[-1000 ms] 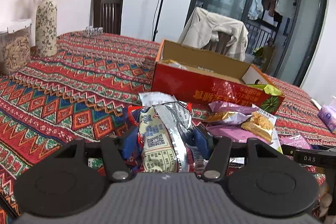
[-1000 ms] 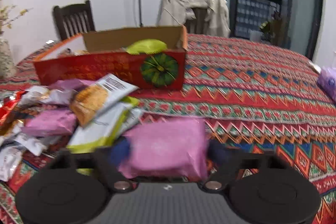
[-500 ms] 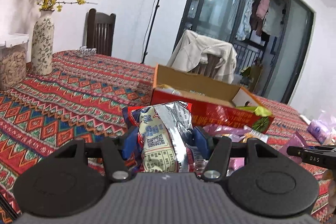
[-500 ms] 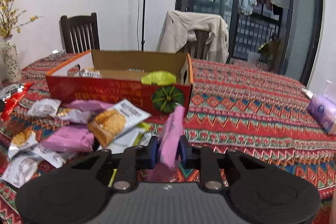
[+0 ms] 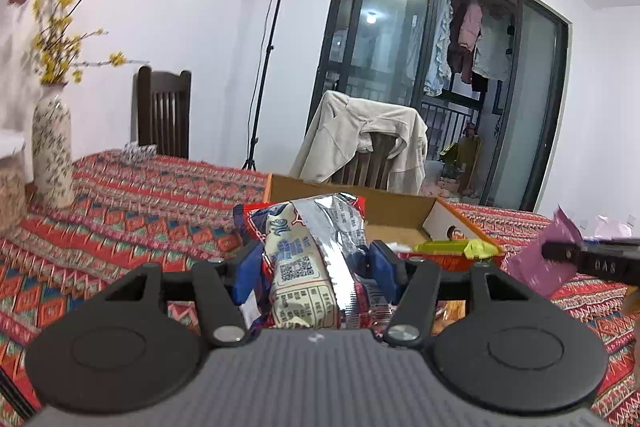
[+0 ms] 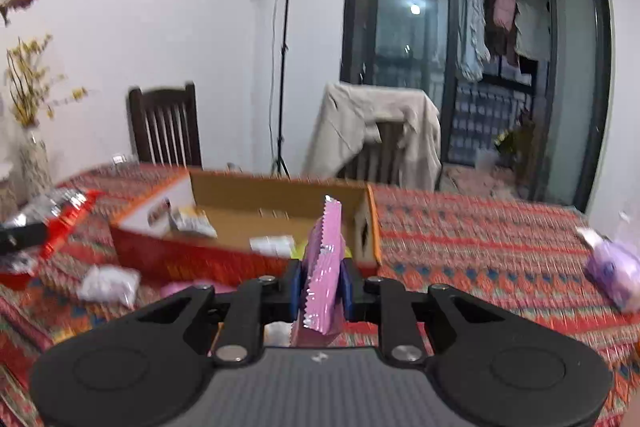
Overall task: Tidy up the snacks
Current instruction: 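Carry both packets into the cardboard box and open both tools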
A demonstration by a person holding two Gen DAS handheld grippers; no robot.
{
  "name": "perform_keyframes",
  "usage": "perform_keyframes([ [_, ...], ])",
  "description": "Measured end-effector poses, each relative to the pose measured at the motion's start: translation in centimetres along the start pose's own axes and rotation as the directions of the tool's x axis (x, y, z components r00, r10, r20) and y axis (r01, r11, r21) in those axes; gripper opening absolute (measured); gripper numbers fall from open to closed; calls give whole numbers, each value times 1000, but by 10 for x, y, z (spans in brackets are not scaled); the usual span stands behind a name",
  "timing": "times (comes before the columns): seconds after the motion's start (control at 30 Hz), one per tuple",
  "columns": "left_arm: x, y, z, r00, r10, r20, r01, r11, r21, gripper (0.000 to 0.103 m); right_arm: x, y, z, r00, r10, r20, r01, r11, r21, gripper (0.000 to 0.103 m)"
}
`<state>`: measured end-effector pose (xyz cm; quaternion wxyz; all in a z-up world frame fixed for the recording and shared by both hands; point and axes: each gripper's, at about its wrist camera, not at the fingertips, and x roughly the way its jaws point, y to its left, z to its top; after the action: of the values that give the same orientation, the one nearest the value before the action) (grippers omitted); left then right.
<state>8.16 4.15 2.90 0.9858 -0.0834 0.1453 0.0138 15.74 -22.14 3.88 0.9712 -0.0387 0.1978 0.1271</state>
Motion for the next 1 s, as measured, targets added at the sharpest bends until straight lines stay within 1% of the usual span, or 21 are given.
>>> perform_keyframes([
  [0.17,17,-12,21,1000,-12,19,11,998,57,59,14,1,25,998,31,54,-33,999,25,19],
  [0.3,30,-20,35,999,-33,29,30,996,85,59,31,-2,41,996,58,68,-61,997,48,19],
  [0.37,38,-24,42,999,-19,38,15,994,109,59,41,-1,48,995,65,73,-68,997,48,19],
  [0.5,62,-30,57,1000,-15,26,13,995,104,59,65,-5,60,993,92,72,-97,993,73,19],
  [0.6,85,-35,65,1000,-20,10,19,995,93,59,85,-7,63,993,107,58,-111,991,79,19],
  [0.7,109,-37,69,1000,-3,-5,3,996,85,59,104,-7,66,992,116,46,-119,990,81,19],
  [0.8,133,-38,70,1000,3,-26,-1,997,73,59,128,-9,68,991,129,23,-131,985,114,19],
  [0.93,148,-35,62,1000,5,-11,-4,997,75,60,145,-8,56,991,130,15,-131,983,130,19],
  [1.0,150,-33,55,1000,17,-6,-16,995,99,60,152,-9,50,990,139,4,-138,982,130,19],
])
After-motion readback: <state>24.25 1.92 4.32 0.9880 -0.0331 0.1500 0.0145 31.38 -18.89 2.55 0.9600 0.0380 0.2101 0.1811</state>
